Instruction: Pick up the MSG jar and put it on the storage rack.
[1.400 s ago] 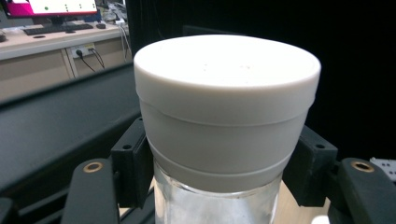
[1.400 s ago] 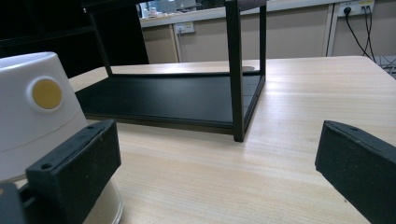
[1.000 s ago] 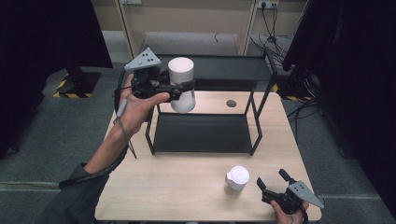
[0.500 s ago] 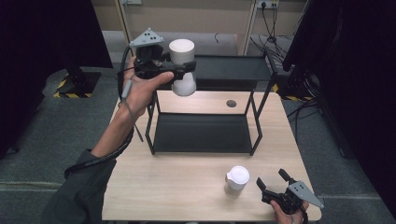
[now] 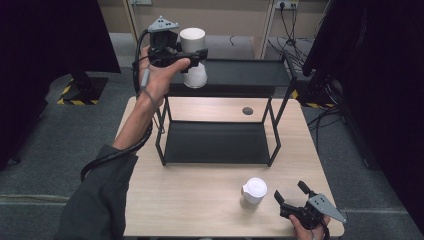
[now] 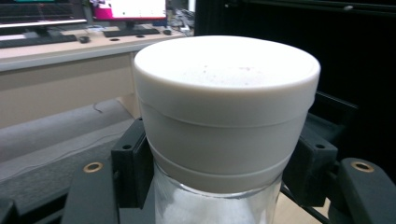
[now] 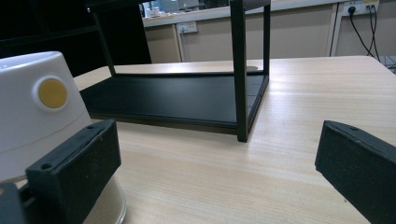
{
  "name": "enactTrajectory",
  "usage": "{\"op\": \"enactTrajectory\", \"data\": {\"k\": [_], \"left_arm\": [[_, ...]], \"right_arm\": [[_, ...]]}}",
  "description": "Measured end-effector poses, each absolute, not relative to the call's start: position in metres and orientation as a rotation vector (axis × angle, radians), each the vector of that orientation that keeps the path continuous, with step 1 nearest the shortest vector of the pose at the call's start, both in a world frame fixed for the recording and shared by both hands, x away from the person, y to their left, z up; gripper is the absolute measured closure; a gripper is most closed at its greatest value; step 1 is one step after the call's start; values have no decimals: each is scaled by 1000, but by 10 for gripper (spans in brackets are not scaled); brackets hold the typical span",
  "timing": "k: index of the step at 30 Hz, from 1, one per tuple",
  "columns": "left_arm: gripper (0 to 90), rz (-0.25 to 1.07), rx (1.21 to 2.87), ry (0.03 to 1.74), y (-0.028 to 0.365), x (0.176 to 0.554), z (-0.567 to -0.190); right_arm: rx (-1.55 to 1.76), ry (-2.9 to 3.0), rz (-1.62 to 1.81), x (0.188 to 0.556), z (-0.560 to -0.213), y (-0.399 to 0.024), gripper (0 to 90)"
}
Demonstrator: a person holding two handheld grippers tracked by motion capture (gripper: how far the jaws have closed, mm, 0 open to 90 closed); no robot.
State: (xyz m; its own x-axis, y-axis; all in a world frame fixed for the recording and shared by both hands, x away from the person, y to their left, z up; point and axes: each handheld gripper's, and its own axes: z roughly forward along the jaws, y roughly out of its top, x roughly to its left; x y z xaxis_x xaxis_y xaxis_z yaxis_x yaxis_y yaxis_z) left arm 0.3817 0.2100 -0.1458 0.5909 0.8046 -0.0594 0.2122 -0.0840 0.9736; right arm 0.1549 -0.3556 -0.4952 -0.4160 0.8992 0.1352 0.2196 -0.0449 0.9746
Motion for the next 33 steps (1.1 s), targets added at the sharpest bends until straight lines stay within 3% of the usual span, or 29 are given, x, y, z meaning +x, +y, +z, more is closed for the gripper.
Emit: {"op": "enactTrajectory", "data": {"k": [33], "left_arm": [[350, 767, 1579, 972, 178, 412, -163]], "right_arm": [[1187, 1664, 1513, 156, -495, -355, 4]]}}
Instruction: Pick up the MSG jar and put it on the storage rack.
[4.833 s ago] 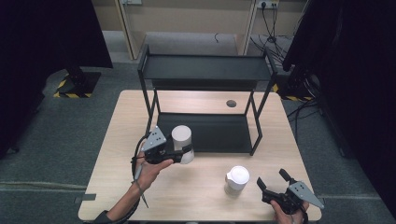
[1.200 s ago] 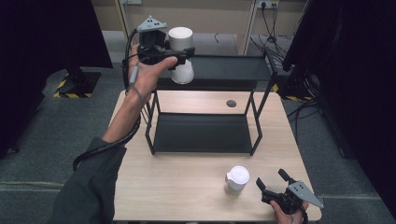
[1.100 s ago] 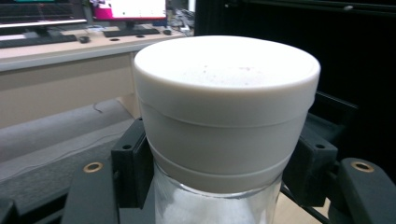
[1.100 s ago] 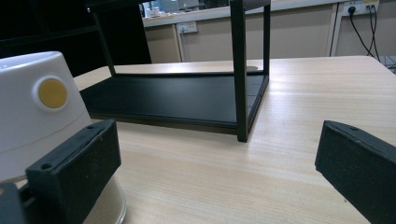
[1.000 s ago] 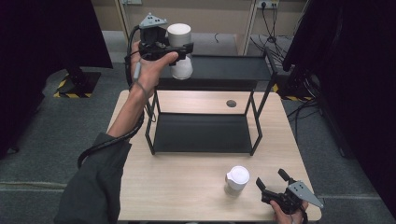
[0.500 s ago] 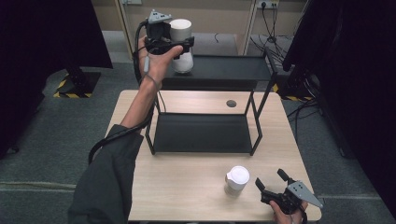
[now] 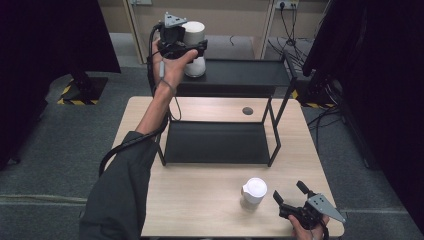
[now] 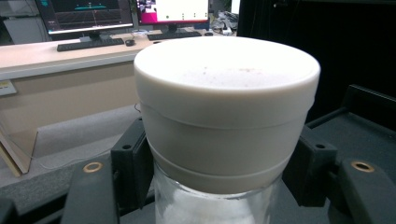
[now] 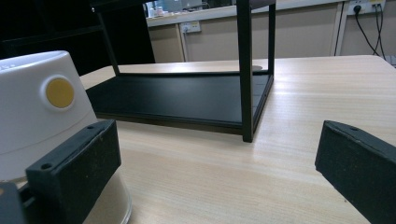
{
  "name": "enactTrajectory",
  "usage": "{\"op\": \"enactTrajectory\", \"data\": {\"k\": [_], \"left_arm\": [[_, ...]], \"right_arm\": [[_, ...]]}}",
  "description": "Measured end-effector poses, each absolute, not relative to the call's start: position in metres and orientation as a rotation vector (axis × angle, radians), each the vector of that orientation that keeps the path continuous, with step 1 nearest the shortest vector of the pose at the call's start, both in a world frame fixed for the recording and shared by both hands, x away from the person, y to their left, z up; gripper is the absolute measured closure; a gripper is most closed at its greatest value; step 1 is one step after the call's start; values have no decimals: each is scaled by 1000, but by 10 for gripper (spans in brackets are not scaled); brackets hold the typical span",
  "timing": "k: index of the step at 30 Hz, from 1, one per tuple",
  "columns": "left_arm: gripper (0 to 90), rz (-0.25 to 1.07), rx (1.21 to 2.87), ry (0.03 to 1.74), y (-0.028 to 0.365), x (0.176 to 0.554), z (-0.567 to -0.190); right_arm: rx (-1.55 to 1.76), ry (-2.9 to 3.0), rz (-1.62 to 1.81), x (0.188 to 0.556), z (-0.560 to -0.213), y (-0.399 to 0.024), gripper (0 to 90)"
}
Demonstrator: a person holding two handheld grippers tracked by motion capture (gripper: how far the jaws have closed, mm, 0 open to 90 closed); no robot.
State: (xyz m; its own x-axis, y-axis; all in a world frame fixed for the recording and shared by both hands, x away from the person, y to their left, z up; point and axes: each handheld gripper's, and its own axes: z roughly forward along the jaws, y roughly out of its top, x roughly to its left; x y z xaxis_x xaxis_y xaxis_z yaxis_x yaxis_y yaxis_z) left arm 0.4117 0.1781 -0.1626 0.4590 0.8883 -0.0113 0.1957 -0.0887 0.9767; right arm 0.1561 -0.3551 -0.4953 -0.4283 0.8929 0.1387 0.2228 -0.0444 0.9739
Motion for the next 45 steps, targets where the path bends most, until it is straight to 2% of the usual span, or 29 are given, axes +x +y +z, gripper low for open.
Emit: {"op": "enactTrajectory", "data": {"k": [6, 7, 8, 12, 15, 45], "left_arm": [[340, 779, 1554, 964, 178, 408, -168], [261, 778, 1540, 971, 178, 407, -168], [261, 770, 1526, 989, 177, 406, -167], [40, 741, 1519, 1030, 176, 404, -163], [1, 742, 1513, 1041, 174, 402, -164], [4, 738, 1480, 976, 177, 362, -183]], "right_arm": [[1188, 1662, 1514, 156, -495, -355, 4], [1188, 1663, 1514, 156, -495, -355, 4], [1188, 1663, 1514, 156, -495, -355, 4], [1190, 1663, 1514, 156, -495, -355, 4], [1189, 1663, 1513, 156, -495, -355, 4], [1190, 1661, 1508, 156, -495, -355, 4]]}}
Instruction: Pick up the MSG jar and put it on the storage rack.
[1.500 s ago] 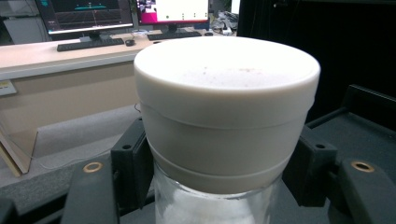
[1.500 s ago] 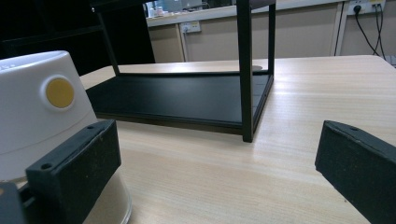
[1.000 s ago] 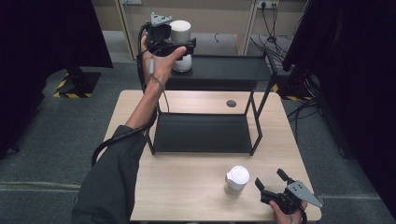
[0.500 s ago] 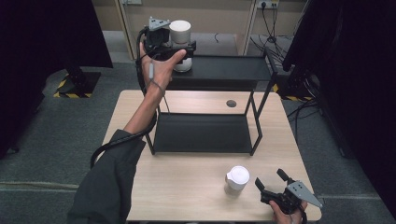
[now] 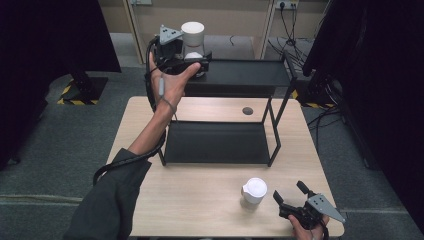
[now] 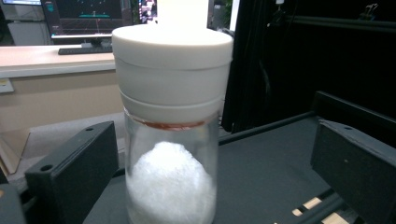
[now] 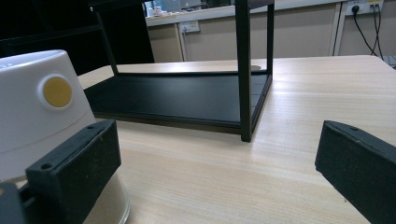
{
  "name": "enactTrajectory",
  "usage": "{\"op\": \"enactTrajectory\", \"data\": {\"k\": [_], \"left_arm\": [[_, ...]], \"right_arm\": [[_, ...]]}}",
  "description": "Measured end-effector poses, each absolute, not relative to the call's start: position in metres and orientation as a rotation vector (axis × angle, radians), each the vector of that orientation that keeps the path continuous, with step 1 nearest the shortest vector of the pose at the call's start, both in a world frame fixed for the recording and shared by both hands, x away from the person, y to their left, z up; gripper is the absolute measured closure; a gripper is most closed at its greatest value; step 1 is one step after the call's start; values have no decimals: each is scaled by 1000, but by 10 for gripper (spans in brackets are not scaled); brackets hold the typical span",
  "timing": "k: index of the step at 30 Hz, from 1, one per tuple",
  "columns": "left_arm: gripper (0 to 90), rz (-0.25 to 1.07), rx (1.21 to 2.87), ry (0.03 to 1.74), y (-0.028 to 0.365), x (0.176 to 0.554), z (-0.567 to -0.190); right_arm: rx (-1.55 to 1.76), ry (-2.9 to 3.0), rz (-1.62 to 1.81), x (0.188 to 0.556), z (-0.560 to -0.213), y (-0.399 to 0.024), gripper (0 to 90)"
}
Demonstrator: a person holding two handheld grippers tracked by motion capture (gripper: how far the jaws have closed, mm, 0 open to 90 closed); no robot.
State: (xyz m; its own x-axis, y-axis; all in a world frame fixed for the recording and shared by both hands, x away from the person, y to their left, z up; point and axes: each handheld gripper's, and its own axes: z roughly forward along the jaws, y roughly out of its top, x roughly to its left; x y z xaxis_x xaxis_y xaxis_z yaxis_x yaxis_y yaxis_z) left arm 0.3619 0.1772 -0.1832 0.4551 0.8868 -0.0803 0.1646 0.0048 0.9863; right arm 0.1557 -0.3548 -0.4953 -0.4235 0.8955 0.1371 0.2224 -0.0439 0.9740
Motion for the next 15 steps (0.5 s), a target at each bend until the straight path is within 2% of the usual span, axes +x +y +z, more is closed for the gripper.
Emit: {"op": "enactTrajectory", "data": {"k": [15], "left_arm": [[5, 701, 1465, 888, 191, 331, -213]], "right_arm": [[1191, 1659, 1508, 156, -495, -355, 4]]}}
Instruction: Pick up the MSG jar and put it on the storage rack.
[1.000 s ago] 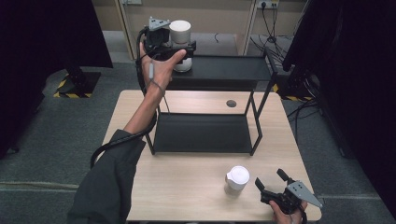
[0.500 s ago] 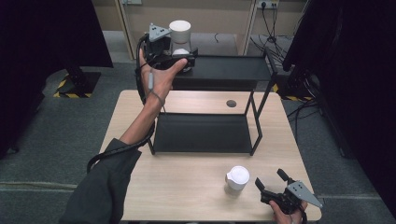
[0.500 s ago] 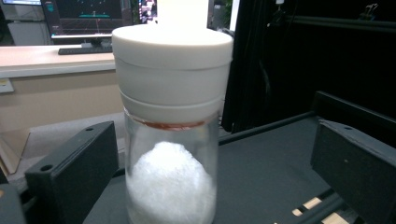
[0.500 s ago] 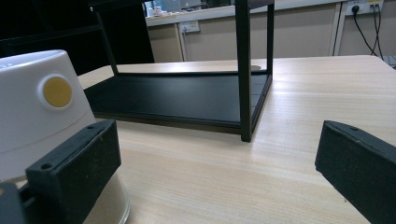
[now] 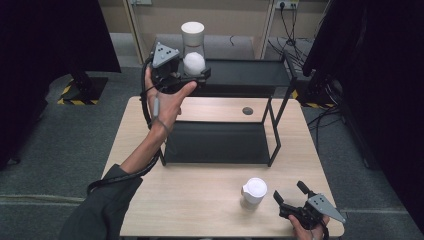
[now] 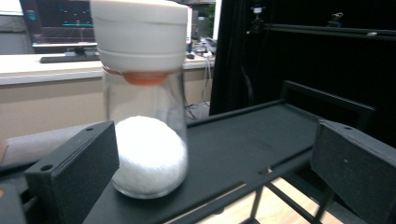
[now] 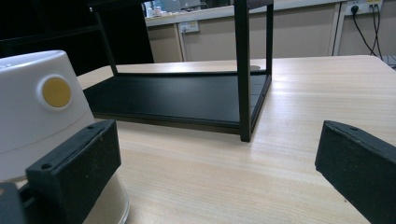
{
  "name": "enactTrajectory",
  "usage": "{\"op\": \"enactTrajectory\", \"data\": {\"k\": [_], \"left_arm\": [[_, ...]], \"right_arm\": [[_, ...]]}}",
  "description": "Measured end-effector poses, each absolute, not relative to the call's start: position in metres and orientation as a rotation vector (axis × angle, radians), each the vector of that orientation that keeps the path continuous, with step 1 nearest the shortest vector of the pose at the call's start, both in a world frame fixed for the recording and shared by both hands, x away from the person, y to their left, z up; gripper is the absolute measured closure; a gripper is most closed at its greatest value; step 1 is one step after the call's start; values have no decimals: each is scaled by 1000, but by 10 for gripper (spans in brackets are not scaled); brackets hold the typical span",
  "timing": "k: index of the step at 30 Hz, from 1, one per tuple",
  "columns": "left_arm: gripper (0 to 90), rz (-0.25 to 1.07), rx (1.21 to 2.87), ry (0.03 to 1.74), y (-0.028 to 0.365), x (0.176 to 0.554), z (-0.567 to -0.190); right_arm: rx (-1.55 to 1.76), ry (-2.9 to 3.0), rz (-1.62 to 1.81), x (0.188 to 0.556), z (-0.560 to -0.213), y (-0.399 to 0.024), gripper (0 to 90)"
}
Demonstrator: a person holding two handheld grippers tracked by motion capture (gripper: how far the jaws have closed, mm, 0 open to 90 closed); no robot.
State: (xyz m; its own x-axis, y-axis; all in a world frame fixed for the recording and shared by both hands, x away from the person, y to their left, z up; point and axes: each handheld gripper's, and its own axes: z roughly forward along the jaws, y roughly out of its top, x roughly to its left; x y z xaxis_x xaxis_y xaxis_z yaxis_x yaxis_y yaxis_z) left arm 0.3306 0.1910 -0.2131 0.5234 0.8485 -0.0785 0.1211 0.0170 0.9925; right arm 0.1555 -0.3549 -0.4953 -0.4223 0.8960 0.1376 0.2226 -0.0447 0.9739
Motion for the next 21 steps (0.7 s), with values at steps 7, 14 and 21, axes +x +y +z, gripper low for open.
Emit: {"op": "enactTrajectory", "data": {"k": [7, 14, 21], "left_arm": [[5, 667, 1475, 851, 196, 320, -234], [10, 660, 1489, 815, 195, 309, -254], [10, 660, 1504, 779, 196, 298, -270]], "right_arm": [[1191, 1659, 1508, 155, -495, -355, 4], [1192, 1660, 1508, 156, -495, -355, 4], [1193, 1660, 1508, 156, -495, -355, 4]]}}
